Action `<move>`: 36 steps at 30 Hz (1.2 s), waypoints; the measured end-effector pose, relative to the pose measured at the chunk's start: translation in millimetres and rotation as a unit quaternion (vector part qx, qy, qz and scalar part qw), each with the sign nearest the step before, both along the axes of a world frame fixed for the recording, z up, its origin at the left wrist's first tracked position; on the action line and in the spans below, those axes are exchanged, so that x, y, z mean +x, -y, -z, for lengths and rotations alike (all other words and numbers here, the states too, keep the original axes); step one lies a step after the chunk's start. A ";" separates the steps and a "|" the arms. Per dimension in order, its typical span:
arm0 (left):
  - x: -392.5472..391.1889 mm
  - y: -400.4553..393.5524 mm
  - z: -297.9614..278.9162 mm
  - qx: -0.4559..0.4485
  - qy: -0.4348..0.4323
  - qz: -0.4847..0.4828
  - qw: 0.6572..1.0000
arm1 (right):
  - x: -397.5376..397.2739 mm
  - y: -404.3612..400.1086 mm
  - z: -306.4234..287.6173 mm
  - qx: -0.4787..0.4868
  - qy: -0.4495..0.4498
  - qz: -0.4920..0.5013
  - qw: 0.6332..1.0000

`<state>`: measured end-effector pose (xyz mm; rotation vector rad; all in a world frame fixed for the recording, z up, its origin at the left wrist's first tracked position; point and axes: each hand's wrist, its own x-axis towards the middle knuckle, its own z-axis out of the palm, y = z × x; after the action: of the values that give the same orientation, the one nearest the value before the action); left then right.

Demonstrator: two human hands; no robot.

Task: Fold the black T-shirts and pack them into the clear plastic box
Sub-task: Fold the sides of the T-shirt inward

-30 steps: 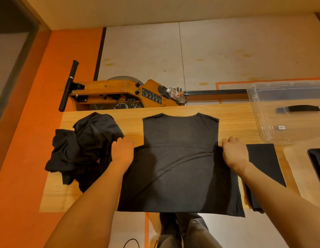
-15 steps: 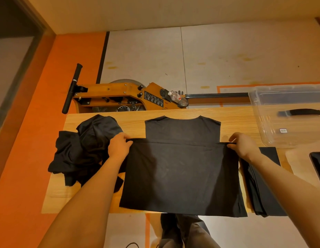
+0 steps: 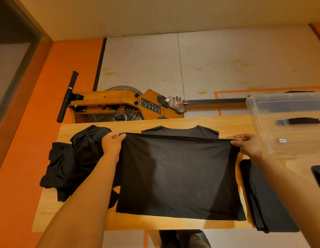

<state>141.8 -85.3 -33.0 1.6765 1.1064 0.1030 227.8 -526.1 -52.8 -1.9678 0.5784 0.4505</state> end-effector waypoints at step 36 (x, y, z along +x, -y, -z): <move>66.8 4.4 35.4 0.044 -0.098 -0.064 0.992 | 54.3 -10.0 25.5 -0.026 0.026 0.119 0.992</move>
<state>208.6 -89.7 -68.4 1.7211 1.3746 0.0708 282.1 -516.1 -78.3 -1.9232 0.7881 0.2374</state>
